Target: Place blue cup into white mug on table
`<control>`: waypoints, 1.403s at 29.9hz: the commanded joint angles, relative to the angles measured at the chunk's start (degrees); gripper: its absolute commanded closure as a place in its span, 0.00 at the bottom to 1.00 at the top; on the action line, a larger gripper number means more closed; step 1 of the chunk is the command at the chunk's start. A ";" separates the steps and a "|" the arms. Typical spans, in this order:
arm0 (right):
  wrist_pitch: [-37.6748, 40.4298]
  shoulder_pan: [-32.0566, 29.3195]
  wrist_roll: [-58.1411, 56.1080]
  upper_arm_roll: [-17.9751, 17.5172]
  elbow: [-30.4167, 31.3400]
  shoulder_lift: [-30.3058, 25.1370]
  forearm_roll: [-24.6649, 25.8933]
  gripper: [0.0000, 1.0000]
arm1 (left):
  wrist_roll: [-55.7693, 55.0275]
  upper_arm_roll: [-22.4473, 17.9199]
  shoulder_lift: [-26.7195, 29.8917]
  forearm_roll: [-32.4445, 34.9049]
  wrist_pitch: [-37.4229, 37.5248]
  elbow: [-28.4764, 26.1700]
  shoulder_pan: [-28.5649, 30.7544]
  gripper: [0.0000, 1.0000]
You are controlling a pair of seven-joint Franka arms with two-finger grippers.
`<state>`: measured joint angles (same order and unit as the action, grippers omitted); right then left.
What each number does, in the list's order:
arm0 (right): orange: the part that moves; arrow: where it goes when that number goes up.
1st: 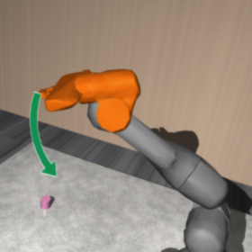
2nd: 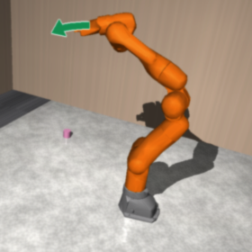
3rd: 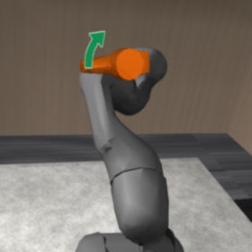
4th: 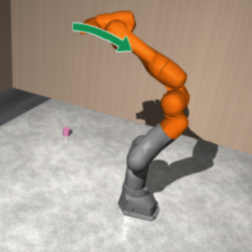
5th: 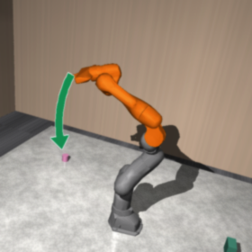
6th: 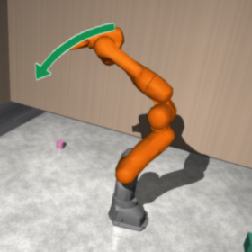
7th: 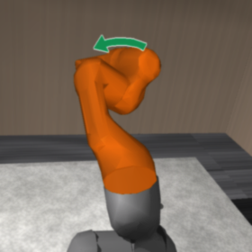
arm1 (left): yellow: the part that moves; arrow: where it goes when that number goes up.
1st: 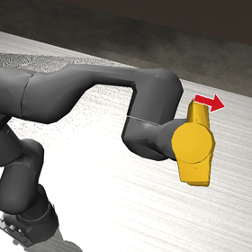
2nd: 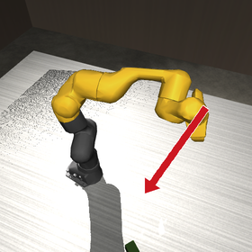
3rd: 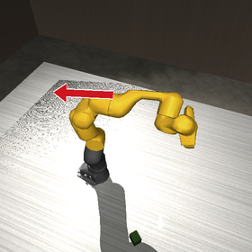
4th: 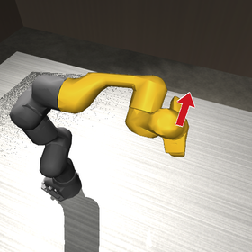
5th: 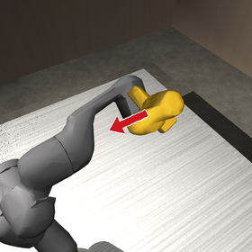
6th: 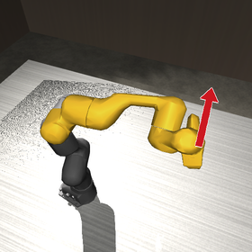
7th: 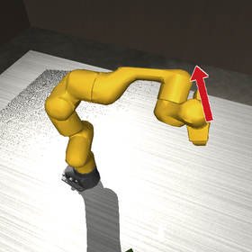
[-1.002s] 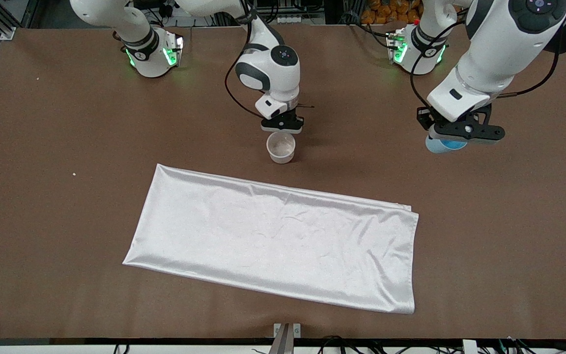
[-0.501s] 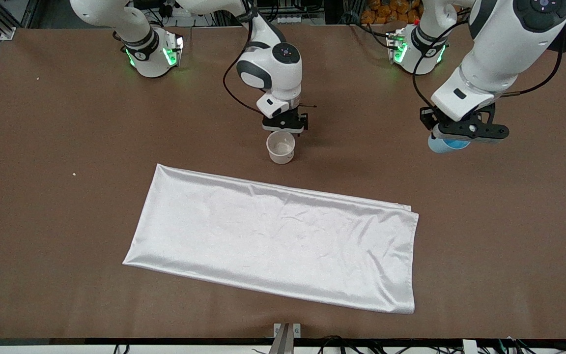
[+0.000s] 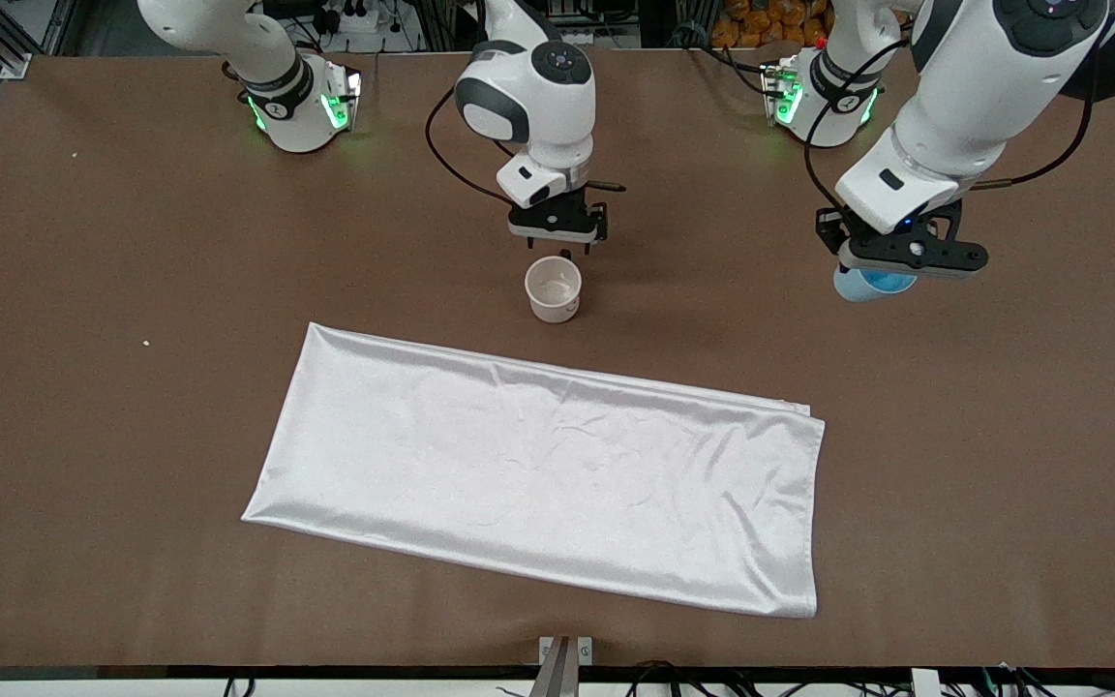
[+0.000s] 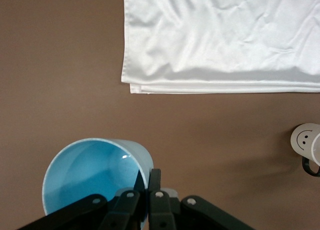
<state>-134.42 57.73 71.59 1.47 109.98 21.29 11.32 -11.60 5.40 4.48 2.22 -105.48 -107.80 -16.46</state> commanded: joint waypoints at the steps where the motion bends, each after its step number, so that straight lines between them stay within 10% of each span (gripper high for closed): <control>1: -0.49 -4.02 -4.79 -0.15 0.94 -0.28 0.90 0.00 | -0.70 1.72 0.45 -0.90 -1.13 0.13 0.02 1.00; 20: -1.11 -26.16 -40.02 -0.33 0.59 -0.37 -5.08 0.00 | -2.54 13.40 -11.06 -0.37 -2.18 10.76 -2.08 1.00; 42: -2.34 -43.75 -56.39 -0.24 4.98 -0.45 -5.26 0.00 | -11.77 13.76 -29.87 12.98 -13.94 16.57 -19.40 1.00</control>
<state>-135.51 15.05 16.83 2.06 112.61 21.68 7.19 -18.75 19.36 -20.50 10.72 -115.88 -93.94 -32.88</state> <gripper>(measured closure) 0.000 0.956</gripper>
